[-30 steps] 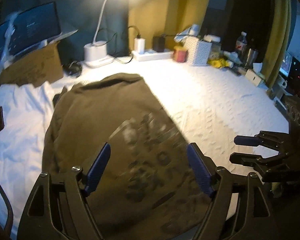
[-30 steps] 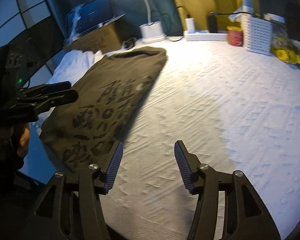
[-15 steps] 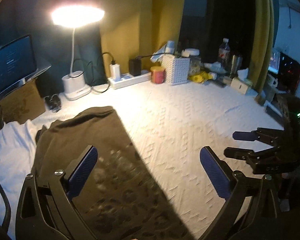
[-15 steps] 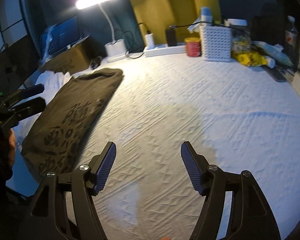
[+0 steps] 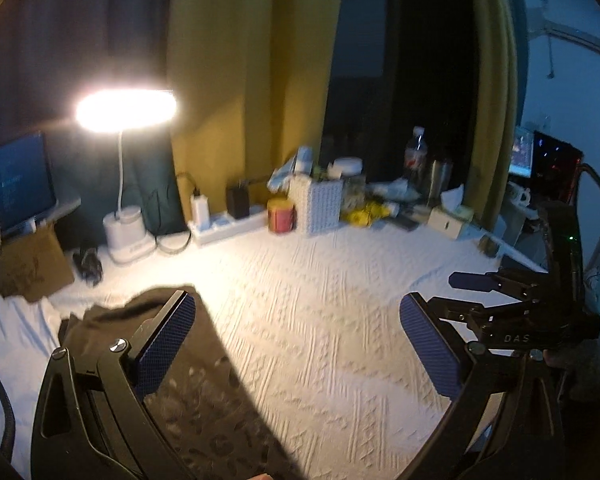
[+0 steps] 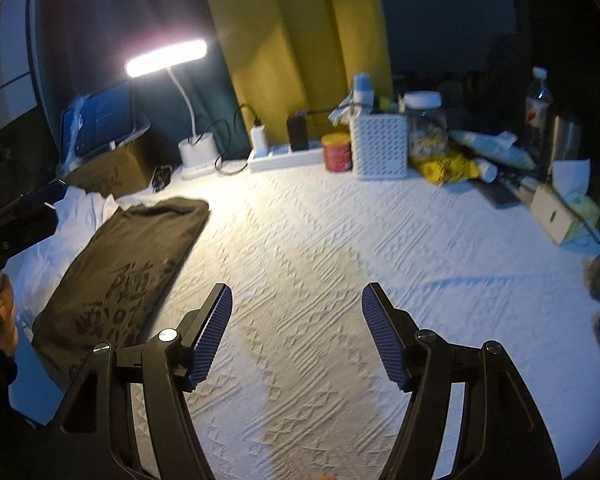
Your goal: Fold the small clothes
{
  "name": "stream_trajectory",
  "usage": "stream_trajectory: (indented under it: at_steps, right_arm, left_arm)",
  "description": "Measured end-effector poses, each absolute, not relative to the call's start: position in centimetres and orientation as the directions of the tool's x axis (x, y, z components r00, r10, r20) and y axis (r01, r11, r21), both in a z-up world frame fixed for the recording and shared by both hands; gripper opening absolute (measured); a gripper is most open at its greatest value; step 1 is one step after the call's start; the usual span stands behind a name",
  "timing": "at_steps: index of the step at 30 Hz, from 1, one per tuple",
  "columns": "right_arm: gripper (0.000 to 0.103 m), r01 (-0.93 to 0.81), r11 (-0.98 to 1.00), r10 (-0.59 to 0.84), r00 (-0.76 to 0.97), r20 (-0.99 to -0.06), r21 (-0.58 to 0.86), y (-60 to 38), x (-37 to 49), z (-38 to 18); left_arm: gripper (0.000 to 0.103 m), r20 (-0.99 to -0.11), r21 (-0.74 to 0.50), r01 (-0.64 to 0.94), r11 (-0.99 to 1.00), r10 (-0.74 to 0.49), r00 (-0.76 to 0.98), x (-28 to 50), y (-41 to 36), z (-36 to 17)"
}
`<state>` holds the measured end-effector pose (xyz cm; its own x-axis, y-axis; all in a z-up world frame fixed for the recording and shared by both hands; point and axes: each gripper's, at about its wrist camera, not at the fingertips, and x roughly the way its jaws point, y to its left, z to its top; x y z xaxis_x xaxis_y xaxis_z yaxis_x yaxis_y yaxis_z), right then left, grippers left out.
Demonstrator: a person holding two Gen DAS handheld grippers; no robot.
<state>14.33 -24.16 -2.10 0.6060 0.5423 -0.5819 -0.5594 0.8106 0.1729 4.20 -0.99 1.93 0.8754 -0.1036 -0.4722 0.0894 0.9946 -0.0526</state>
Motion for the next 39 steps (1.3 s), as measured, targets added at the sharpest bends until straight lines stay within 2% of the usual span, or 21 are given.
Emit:
stream_trajectory:
  at_steps: [12,21,30,39]
  right_arm:
    - [0.071,-0.542,0.837,0.505,0.71,-0.49,0.076,-24.9,12.2,2.4]
    - [0.071,-0.501,0.865,0.464,0.789,-0.403,0.017,-24.4,9.2,4.8]
    - [0.071,-0.485,0.874,0.467,0.826,-0.315,0.022,-24.5,6.6,7.2]
    - [0.071,-0.452,0.892,0.436,0.864,-0.253,-0.005,-23.6,4.7,9.4]
  left_arm:
    - [0.101,-0.315,0.052,0.009,0.999,0.008,0.949,1.6,-1.3,4.8]
    - [0.101,-0.17,0.007,-0.052,0.999,0.052,0.984,-2.0,-0.2,6.7]
    - [0.101,-0.126,-0.038,-0.098,0.994,0.093,0.988,-5.3,1.7,8.1]
    - [0.101,-0.132,-0.049,-0.163,0.985,0.155,0.979,-7.5,3.7,7.9]
